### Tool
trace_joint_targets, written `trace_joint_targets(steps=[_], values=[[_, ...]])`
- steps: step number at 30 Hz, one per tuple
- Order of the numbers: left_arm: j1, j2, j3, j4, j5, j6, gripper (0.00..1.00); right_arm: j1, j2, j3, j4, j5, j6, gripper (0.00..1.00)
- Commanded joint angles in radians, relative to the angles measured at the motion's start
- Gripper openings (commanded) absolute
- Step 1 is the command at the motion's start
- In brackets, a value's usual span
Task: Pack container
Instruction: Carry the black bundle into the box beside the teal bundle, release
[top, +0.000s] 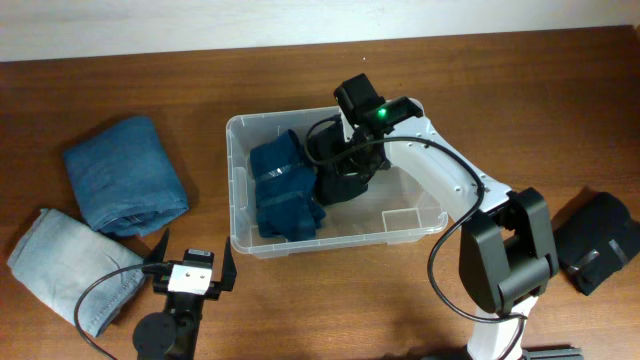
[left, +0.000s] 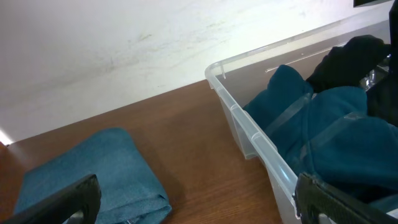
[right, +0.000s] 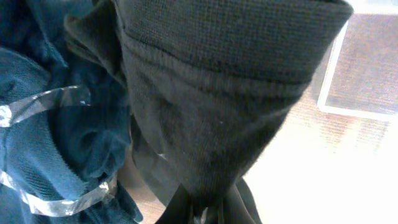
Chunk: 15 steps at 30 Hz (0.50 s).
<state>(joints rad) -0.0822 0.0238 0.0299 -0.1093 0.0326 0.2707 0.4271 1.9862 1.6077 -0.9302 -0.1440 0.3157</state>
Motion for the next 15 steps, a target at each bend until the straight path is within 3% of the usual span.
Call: trace_joint_targets(steps=[1, 6, 8, 10, 11, 14, 15], values=[[-0.004, -0.005, -0.008, 0.003, -0.003, 0.018, 0.99, 0.005, 0.001, -0.029, 0.015, -0.009, 0.014, 0.04], [-0.004, -0.006, -0.008, 0.003, -0.003, 0.018, 1.00, 0.005, 0.001, -0.052, 0.015, -0.002, -0.022, 0.05], [-0.004, -0.005, -0.008, 0.003, -0.003, 0.018, 0.99, 0.005, 0.001, -0.057, 0.014, -0.001, -0.057, 0.14], [-0.004, -0.005, -0.008, 0.003, -0.003, 0.018, 0.99, 0.005, 0.001, -0.057, 0.015, 0.003, -0.103, 0.33], [-0.004, -0.005, -0.008, 0.003, -0.003, 0.018, 0.99, 0.005, 0.001, -0.057, 0.015, 0.013, -0.116, 0.37], [-0.004, -0.005, -0.008, 0.003, -0.003, 0.018, 1.00, 0.000, 0.001, -0.056, 0.014, 0.088, -0.134, 0.66], [-0.004, -0.005, -0.008, 0.003, -0.003, 0.018, 0.99, -0.005, 0.001, -0.051, 0.014, 0.090, -0.166, 0.80]])
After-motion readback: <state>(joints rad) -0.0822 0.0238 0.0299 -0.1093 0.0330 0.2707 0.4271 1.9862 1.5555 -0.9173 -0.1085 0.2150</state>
